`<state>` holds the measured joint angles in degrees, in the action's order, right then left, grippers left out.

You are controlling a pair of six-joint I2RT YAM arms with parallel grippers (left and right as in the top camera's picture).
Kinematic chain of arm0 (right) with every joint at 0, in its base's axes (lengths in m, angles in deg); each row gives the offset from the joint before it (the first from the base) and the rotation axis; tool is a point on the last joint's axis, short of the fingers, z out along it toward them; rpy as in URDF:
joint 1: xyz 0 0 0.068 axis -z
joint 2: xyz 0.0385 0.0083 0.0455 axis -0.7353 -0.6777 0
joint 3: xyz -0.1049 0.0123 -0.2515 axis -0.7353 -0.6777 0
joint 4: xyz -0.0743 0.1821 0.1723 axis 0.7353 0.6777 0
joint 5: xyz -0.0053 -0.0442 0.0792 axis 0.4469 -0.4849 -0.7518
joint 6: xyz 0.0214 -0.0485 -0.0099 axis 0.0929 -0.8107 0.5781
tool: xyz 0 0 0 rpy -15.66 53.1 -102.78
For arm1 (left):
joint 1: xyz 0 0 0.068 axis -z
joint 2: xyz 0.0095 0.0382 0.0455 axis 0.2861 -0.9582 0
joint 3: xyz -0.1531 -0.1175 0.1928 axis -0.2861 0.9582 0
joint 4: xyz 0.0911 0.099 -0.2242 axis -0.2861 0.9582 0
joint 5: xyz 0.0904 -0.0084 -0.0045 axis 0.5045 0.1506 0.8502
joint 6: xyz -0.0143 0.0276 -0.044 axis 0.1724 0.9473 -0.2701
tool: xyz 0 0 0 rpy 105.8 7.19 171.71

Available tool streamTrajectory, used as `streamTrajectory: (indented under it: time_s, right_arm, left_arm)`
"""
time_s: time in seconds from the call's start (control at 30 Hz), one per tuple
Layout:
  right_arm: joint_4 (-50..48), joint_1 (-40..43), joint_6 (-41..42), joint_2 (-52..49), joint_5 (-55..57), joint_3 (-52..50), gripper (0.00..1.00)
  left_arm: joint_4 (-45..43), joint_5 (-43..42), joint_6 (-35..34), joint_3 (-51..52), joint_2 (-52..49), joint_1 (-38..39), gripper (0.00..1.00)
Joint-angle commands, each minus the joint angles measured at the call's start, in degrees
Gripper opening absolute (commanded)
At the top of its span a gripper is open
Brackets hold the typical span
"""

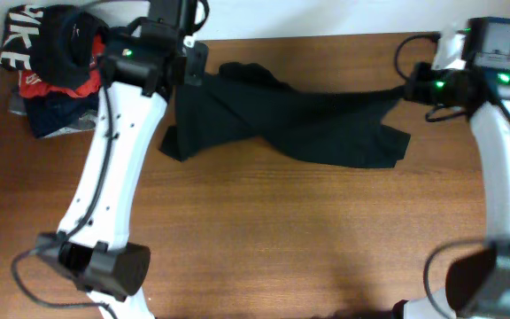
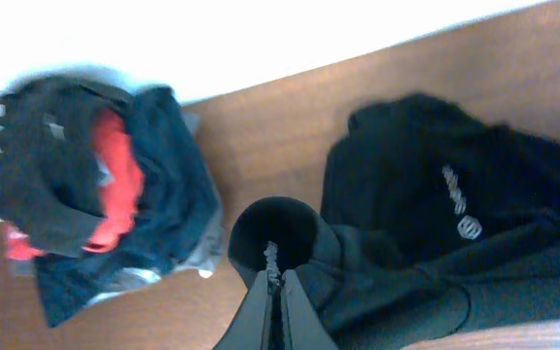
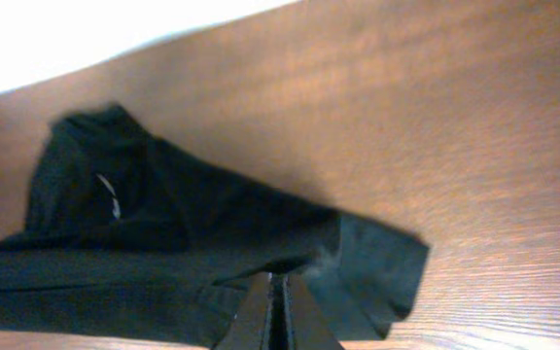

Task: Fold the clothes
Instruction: 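Lift the shirt with both grippers and stretch it between them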

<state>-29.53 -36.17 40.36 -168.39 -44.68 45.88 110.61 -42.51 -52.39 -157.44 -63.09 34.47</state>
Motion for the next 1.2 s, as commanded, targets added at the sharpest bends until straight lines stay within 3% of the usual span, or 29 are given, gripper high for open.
streamTrajectory:
  time_s: [0.0,0.33,1.17]
  right_arm:
    - [0.2,2.91,0.42,6.8,-0.17,1.14,0.04]
    - [0.87,8.5,1.53,21.57,-1.18,1.14,0.04]
    - [3.89,8.48,1.55,49.72,0.22,1.14,0.04]
  left_arm:
    - [-0.74,3.37,1.16,-2.6,5.73,-0.39,0.0]
    - [-0.79,3.37,1.44,-2.6,12.61,-0.39,0.0]
    - [0.0,3.78,4.9,-2.58,41.11,-0.39,0.0]
